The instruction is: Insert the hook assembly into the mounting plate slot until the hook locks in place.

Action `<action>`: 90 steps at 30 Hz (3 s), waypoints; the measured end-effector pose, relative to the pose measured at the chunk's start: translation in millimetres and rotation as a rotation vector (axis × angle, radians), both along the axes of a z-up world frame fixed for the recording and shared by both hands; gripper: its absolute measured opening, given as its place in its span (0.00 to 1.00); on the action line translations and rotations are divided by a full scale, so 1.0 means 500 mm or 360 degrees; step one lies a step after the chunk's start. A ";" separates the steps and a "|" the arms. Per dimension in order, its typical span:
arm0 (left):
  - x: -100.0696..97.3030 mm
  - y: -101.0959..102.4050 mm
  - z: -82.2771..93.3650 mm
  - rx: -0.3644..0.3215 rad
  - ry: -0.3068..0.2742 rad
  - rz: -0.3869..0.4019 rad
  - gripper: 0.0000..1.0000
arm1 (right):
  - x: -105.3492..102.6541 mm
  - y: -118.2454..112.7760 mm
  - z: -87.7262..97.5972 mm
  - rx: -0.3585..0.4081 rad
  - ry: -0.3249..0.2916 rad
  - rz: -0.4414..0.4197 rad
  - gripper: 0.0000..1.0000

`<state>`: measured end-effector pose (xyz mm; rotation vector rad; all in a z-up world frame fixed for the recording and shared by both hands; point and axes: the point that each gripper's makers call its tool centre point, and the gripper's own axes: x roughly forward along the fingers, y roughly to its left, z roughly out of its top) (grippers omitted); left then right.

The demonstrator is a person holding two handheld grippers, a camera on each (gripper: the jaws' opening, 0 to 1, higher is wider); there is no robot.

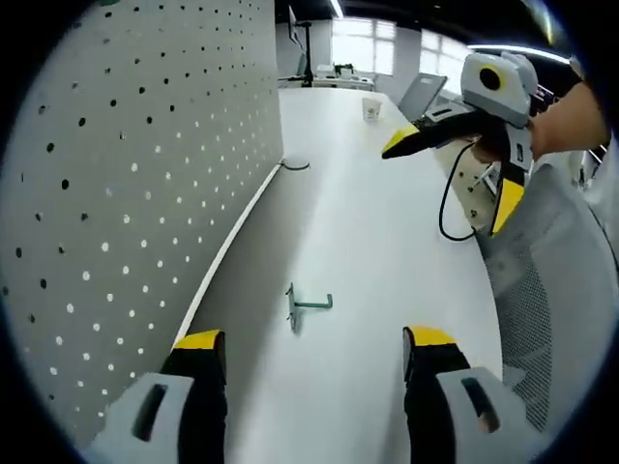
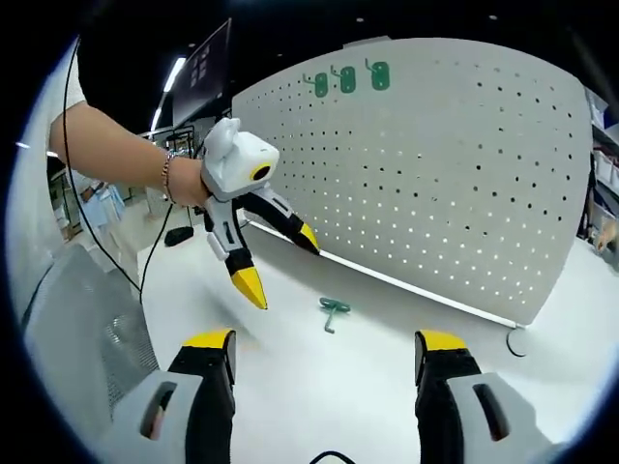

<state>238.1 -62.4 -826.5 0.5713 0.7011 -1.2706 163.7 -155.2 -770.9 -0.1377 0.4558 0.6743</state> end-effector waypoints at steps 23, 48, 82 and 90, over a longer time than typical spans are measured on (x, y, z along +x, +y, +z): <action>0.005 -0.041 -0.068 0.0196 0.0105 -0.0096 0.75 | -0.009 -0.017 -0.001 0.0008 0.0021 -0.0022 0.73; 0.002 -0.073 -0.111 0.0347 0.0095 -0.0186 0.70 | -0.015 -0.040 -0.003 0.0051 0.0025 -0.0090 0.70; 0.040 -0.056 -0.106 0.0303 0.0051 0.0041 0.11 | -0.018 -0.051 -0.002 0.0078 0.0046 -0.0134 0.64; 0.040 -0.057 -0.108 0.0328 0.0034 0.0037 0.05 | -0.019 -0.054 0.002 0.0102 0.0044 -0.0146 0.64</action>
